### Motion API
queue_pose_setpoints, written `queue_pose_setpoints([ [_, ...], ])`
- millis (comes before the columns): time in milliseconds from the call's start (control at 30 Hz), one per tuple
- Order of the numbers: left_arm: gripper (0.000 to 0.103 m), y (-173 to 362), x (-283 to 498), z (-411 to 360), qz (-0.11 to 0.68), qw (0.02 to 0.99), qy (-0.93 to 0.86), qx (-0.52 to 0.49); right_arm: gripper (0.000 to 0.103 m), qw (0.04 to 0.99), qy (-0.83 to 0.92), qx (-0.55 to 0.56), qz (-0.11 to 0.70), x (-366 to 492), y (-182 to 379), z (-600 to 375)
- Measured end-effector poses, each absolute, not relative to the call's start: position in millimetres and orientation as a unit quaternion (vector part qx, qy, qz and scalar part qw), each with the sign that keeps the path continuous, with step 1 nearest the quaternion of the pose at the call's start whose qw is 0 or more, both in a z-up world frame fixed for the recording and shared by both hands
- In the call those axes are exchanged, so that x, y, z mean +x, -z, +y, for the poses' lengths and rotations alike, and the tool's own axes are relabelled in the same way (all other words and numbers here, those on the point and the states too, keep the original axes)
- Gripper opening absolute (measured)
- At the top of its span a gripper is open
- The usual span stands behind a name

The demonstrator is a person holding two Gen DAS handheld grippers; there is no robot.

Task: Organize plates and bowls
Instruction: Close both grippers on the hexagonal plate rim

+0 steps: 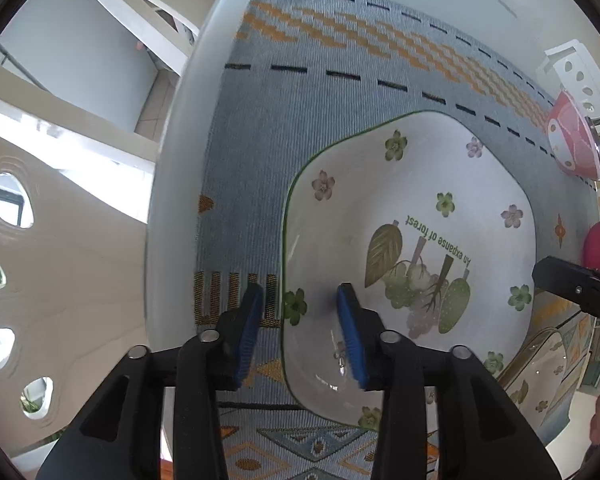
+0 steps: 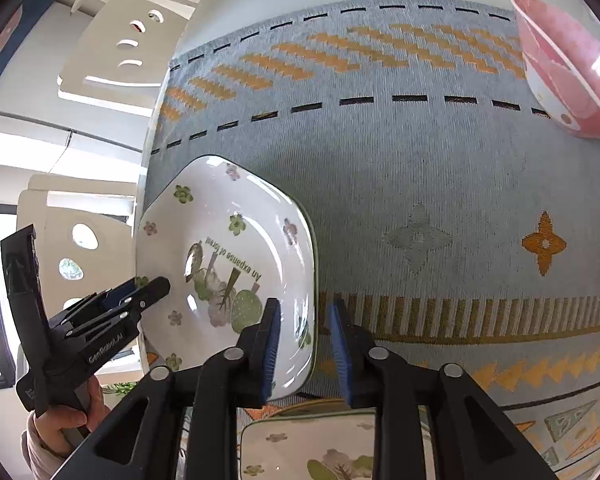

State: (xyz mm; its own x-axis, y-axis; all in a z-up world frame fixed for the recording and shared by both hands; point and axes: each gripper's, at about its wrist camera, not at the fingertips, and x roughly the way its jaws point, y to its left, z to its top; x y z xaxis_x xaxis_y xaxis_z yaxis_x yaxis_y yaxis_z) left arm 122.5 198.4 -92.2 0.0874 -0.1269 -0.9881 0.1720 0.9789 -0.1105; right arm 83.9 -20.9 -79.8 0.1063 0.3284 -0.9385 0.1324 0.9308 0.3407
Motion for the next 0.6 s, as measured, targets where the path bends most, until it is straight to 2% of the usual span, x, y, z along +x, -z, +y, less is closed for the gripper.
queue_pose_setpoints([
  [33,0.048,94.7,122.8,199.1,0.668,0.737,0.102,0.016,0.047,0.727,-0.064,0.169,0.662,84.4,80.4,-21.2],
  [67,0.051,95.9,123.4,198.9,0.668,0.737,0.102,0.015,0.058,0.731,-0.062,0.167,0.659,85.1,80.7,-21.6],
  [133,0.061,96.7,125.8,199.0,0.668,0.737,0.103,0.012,0.062,0.736,-0.067,0.168,0.653,86.4,81.5,-22.0],
  [200,0.062,97.7,127.5,200.5,0.667,0.737,0.104,0.004,0.069,0.731,-0.068,0.168,0.658,88.5,85.6,-21.7],
  [267,0.063,100.0,128.3,201.6,0.668,0.737,0.103,0.003,0.069,0.724,-0.066,0.164,0.666,91.3,92.6,-19.5],
  [600,0.083,100.8,133.7,193.6,0.658,0.743,0.120,0.005,0.071,0.712,-0.067,0.137,0.685,99.4,114.6,-2.6],
])
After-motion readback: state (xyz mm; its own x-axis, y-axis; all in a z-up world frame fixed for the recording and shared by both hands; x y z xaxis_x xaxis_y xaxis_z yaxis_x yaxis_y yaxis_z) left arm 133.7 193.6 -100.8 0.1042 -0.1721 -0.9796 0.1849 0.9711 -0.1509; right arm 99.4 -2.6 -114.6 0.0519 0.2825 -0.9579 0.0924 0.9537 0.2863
